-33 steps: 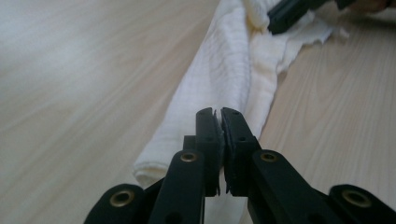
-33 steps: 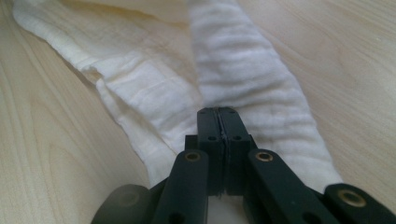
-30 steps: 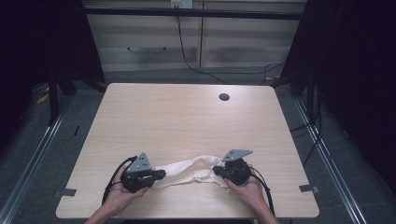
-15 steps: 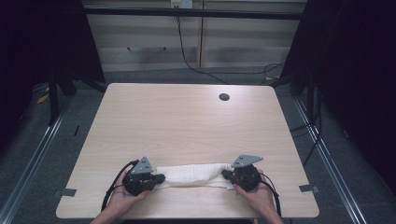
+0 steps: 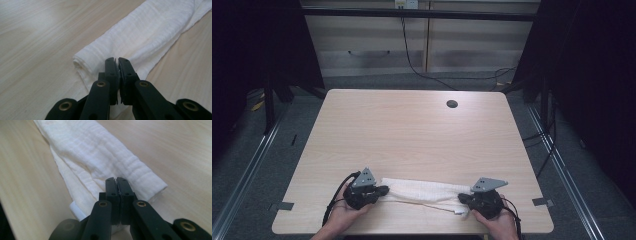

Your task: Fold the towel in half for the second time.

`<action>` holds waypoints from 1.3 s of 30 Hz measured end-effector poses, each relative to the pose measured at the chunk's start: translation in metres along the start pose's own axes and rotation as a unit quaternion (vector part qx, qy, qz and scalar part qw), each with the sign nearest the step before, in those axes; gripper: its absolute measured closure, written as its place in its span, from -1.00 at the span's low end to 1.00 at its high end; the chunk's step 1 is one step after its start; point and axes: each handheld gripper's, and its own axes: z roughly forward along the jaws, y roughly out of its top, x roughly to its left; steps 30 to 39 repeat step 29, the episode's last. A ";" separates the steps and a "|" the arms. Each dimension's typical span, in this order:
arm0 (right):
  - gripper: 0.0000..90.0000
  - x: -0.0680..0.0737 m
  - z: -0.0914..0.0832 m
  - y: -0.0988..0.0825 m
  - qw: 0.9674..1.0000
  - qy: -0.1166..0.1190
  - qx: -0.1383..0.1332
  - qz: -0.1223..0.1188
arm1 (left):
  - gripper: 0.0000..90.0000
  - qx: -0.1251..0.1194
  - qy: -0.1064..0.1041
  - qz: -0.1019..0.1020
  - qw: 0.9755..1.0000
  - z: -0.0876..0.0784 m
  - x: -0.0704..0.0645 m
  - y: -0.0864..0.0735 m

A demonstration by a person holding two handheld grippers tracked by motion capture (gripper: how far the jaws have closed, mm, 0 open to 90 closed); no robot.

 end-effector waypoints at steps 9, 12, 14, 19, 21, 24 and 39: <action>0.94 -0.022 0.024 0.022 0.999 -0.028 -0.018 0.010 | 0.85 -0.013 0.009 -0.028 0.999 0.006 0.013 0.004; 0.60 -0.017 0.017 0.019 0.999 0.008 -0.030 0.026 | 0.56 -0.014 -0.017 -0.031 0.999 0.000 0.009 0.003; 0.56 -0.013 0.011 0.018 0.999 0.015 -0.030 0.031 | 0.43 -0.014 -0.029 -0.041 0.999 -0.004 0.008 0.004; 0.37 -0.010 -0.006 0.015 0.996 0.040 -0.061 0.052 | 0.09 -0.023 -0.026 -0.052 0.998 -0.018 0.008 0.004; 0.22 -0.010 -0.021 0.009 0.993 0.036 -0.087 0.068 | -0.06 -0.036 -0.025 -0.065 0.997 -0.027 0.012 0.002; 0.11 -0.011 -0.031 0.004 0.992 0.011 -0.107 0.071 | -0.17 -0.047 -0.012 -0.069 0.996 -0.042 0.017 -0.002; -0.05 -0.017 -0.048 -0.005 0.984 -0.011 -0.152 0.094 | -0.41 -0.068 0.003 -0.082 0.994 -0.059 0.025 -0.012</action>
